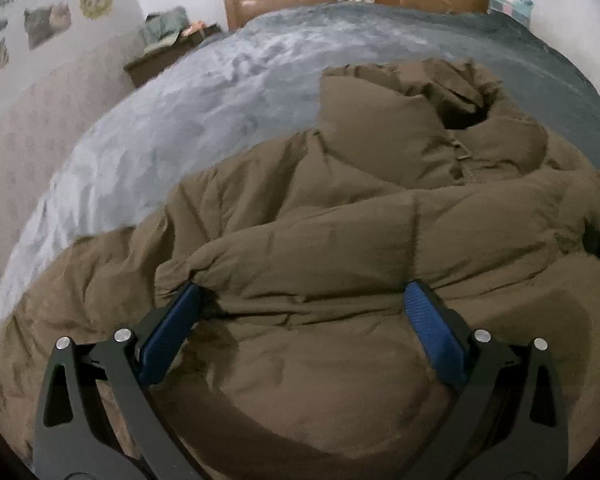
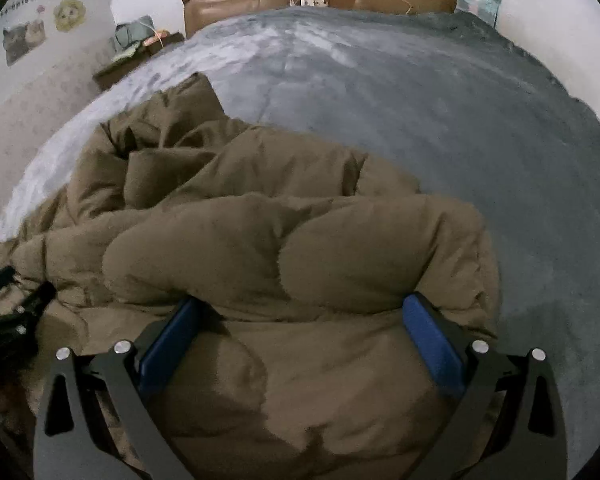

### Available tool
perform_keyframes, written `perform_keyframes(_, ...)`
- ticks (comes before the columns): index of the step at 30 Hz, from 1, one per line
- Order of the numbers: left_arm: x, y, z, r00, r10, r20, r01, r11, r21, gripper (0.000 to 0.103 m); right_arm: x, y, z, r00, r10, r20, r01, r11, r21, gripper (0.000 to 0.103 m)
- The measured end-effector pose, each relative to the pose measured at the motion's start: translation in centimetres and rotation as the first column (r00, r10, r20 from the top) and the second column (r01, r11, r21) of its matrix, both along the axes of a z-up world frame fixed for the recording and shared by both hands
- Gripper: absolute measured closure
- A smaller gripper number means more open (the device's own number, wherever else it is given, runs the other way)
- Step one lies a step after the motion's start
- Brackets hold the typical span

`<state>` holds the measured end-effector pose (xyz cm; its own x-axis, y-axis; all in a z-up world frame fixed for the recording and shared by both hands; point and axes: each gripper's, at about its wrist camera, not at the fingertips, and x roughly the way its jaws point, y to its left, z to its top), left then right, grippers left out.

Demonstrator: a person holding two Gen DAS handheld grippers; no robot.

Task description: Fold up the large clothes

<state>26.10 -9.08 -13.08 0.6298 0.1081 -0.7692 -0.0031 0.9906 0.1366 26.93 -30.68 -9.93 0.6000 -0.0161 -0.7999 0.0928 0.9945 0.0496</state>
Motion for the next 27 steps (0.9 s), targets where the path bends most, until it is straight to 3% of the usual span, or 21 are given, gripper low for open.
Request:
perform_keyframes(2,-0.2,0.9,0.3,1.000,0.005,-0.011,-0.006,0.998,-0.055,0.003,-0.1,0.1,0.3,1.000,0.005,-0.007,-0.005,1.000,-0.007,0.002)
perform_keyframes(7,-2.3,1.4,2.0,0.997,-0.068,-0.026,0.067,0.997,-0.029,0.003,-0.7,-0.6,3.0,1.000,-0.010,-0.023,0.011,0.998,0.065,0.002)
perform_keyframes(10,-3.8,2.9,3.9,0.998,-0.067,-0.012,0.066,0.994,-0.082,0.003,-2.4,-0.7,5.1,1.000,0.009,-0.014,-0.008,0.998,0.063,0.002)
perform_keyframes(12,-5.5,4.7,5.2,0.999,-0.045,0.007,0.046,0.991,-0.124,0.003,-4.5,-1.7,6.6,0.998,-0.056,-0.004,0.056,0.996,0.066,0.002)
perform_keyframes(14,-6.9,6.6,6.0,1.000,-0.022,0.012,0.023,0.990,-0.136,0.003,-7.8,-3.8,7.6,0.982,-0.186,0.027,0.177,0.965,0.195,0.002)
perform_keyframes(16,-9.7,9.6,7.2,0.999,-0.005,0.031,0.009,0.991,-0.133,0.003,-10.3,-4.7,8.2,0.968,-0.248,0.027,0.233,0.938,0.256,0.002)
perform_keyframes(20,-14.5,14.7,8.1,0.997,0.022,0.076,-0.014,0.994,-0.112,0.003,-13.9,-4.7,11.6,0.968,-0.235,0.083,0.214,0.954,0.212,0.002)
perform_keyframes(24,-17.8,21.3,8.0,0.992,0.116,0.050,-0.114,0.992,-0.056,0.003,-18.3,-3.7,14.7,0.975,-0.155,0.157,0.134,0.981,0.137,0.002)
perform_keyframes(27,-20.4,25.2,7.8,0.987,0.155,0.046,-0.150,0.984,-0.101,0.003,-21.7,-3.0,15.4,0.977,-0.111,0.181,0.100,0.992,0.074,0.002)
